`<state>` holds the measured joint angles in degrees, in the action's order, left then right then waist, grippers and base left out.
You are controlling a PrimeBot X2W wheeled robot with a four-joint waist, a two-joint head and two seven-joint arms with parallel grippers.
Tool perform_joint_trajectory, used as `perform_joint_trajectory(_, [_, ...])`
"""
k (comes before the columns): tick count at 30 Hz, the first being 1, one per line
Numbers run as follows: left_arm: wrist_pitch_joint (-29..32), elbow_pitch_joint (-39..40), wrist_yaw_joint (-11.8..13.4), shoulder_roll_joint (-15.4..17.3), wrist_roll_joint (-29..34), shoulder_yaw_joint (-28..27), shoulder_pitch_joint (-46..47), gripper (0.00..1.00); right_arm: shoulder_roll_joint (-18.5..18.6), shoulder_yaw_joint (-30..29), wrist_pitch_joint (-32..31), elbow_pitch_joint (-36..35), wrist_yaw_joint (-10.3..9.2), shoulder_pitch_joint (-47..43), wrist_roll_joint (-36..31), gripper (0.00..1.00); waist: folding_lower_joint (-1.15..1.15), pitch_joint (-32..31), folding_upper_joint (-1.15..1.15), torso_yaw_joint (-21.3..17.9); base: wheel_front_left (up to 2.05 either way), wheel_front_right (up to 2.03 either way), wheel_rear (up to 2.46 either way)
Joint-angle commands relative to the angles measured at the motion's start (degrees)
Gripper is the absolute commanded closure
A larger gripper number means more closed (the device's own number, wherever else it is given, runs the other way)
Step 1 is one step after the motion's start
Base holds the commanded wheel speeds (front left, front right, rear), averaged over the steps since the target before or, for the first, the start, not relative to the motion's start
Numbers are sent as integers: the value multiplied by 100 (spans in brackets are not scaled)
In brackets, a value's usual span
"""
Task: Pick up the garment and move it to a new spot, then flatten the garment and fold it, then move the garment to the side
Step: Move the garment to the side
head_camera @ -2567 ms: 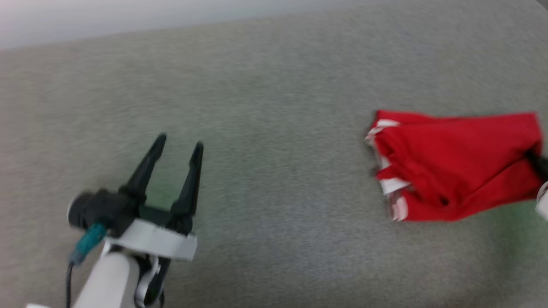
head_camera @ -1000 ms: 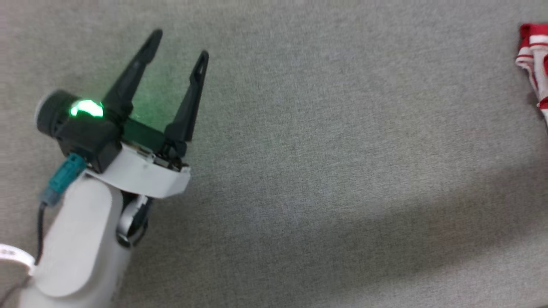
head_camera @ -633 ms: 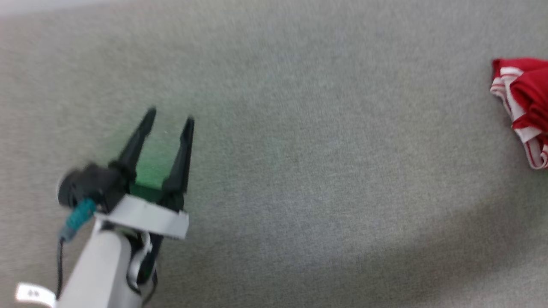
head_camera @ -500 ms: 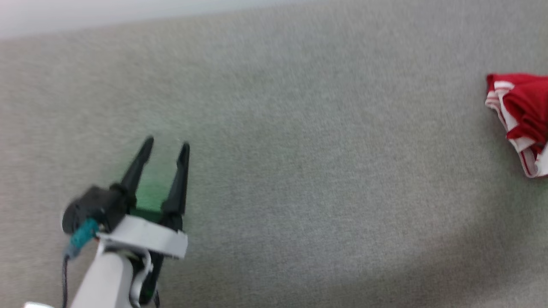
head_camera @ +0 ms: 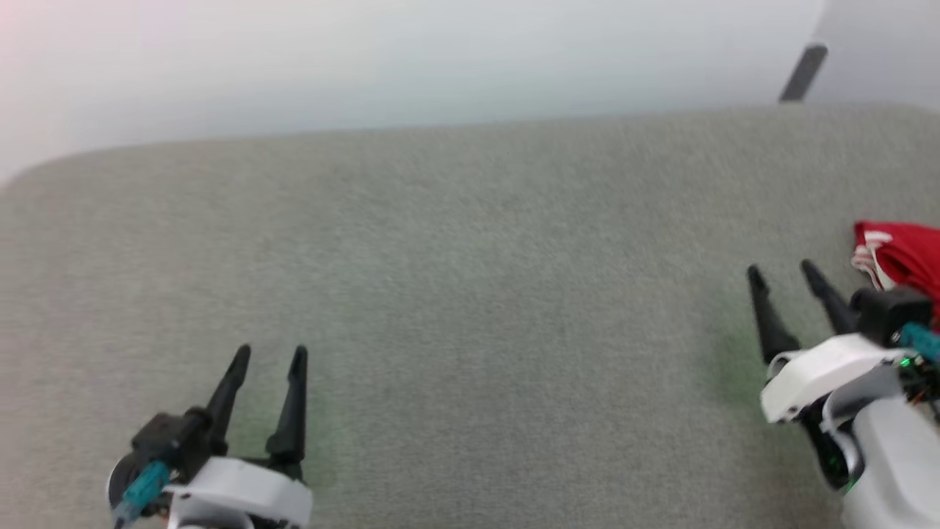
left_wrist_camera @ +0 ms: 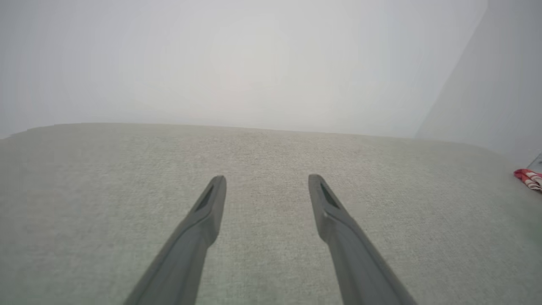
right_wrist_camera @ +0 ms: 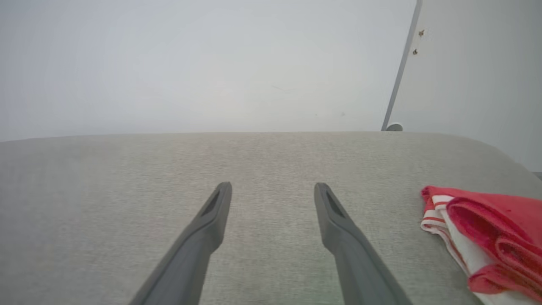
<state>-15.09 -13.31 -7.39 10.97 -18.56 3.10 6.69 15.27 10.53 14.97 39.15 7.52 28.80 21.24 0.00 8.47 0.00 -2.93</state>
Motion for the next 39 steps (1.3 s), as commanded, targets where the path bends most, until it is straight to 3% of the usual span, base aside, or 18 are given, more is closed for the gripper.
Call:
perform_joint_trajectory(1, [-3,13,-12,-4,20,-50,-116,0,-30,42,24,-111,-6,-152,82,0,0,-452,0,371,0,0,0])
perform_joint_trajectory(9, [-3,122,-13,63,33,-159,-588,0,104,189,25,-824,-6,-993,145,0,0,-908,0,554,0,0,0])
perform_joint_trajectory(17, [-3,375,-13,27,-22,-223,-990,0,216,-239,25,-1542,-6,-1793,110,0,0,-1082,0,623,0,0,0])
perform_joint_trajectory(29, [-4,950,-12,-46,-64,-478,-1755,0,-38,-1011,-245,-2693,-6,-2938,-101,0,0,-1127,0,665,0,0,0])
perform_joint_trajectory(39, [-3,1201,-12,-144,55,-606,-1952,0,-319,-1404,-565,-3340,-6,-3347,-293,0,0,-1103,0,636,0,0,0])
